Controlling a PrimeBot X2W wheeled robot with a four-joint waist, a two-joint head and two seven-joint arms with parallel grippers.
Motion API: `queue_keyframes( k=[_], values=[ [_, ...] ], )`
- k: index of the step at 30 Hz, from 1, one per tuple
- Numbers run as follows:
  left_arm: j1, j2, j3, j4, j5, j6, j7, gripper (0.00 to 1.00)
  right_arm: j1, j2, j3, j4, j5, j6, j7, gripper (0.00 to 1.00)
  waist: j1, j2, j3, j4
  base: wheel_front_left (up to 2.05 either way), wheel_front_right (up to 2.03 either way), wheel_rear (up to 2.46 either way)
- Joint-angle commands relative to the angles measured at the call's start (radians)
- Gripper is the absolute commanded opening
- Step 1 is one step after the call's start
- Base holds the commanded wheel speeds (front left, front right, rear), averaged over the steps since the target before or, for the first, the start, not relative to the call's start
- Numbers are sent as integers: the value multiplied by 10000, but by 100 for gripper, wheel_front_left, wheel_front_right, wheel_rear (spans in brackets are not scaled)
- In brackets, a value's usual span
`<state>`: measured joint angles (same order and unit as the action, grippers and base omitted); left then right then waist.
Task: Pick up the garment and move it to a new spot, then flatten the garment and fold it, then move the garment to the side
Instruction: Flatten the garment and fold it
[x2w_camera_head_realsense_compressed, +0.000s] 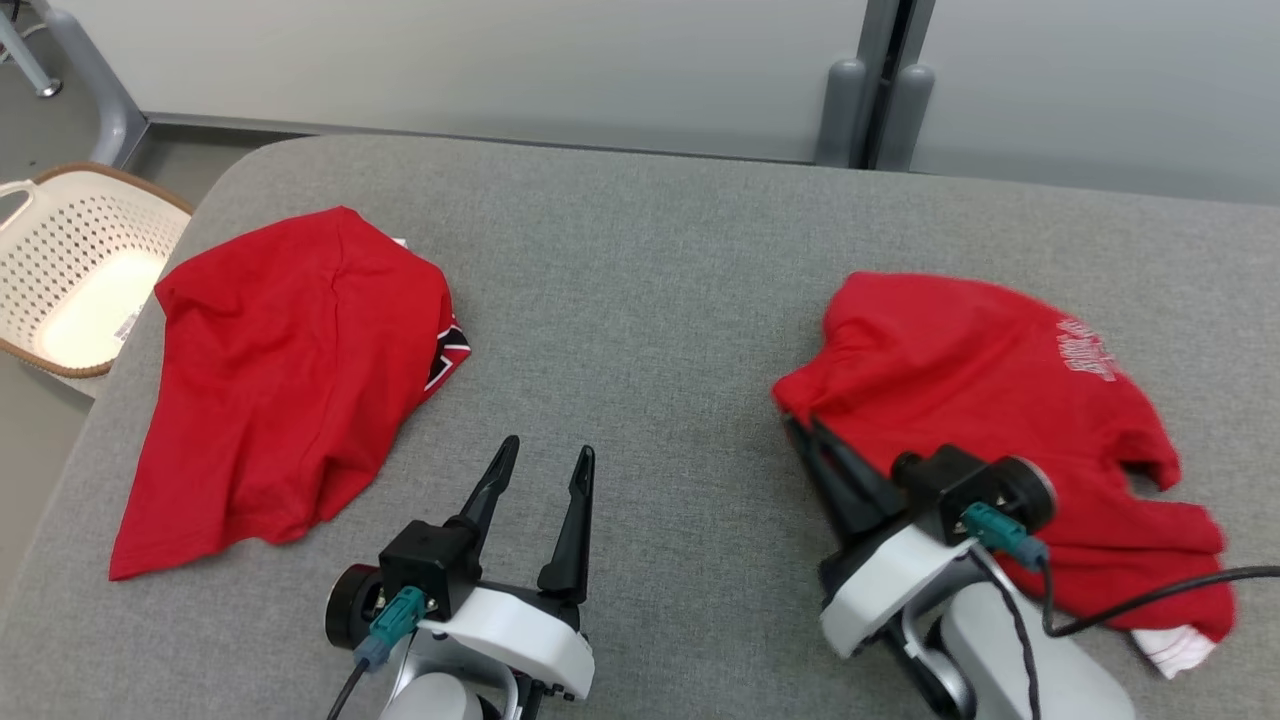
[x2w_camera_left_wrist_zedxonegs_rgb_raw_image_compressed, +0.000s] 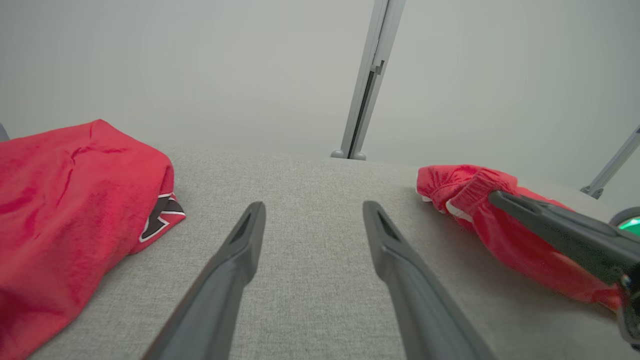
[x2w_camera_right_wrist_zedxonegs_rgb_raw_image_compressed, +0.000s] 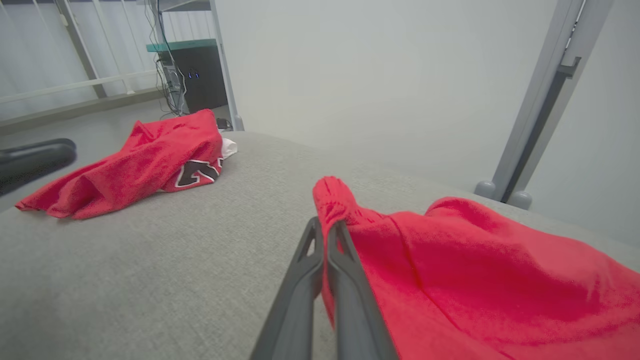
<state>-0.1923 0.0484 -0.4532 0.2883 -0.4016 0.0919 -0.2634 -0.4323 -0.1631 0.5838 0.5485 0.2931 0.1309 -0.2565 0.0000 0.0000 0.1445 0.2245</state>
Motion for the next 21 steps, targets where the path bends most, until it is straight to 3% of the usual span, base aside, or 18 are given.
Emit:
queue_keyframes(
  k=[1, 5, 9, 21],
  values=[
    [96, 37, 53, 22, 75, -31, -20, 100, 172, -67, 616, -463, 647, -3, 78, 0, 0, 0, -290, -180, 0, 0, 0],
    [257, 37, 57, 54, 108, -44, -18, 100, 205, -611, 1899, -1813, 2285, -5, 473, 0, 0, 0, -507, -248, 0, 0, 0],
    [397, 37, 11, -19, 145, -89, -18, 100, -109, -1233, 2063, -2337, 3288, -3, 844, 0, 0, 0, -493, -158, 0, 0, 0],
    [21, 37, -327, -102, -28, -51, -19, 100, -1671, -2348, 2047, -343, 3984, -3, 1417, 0, 0, 0, 142, 513, 0, 0, 0]
  ],
)
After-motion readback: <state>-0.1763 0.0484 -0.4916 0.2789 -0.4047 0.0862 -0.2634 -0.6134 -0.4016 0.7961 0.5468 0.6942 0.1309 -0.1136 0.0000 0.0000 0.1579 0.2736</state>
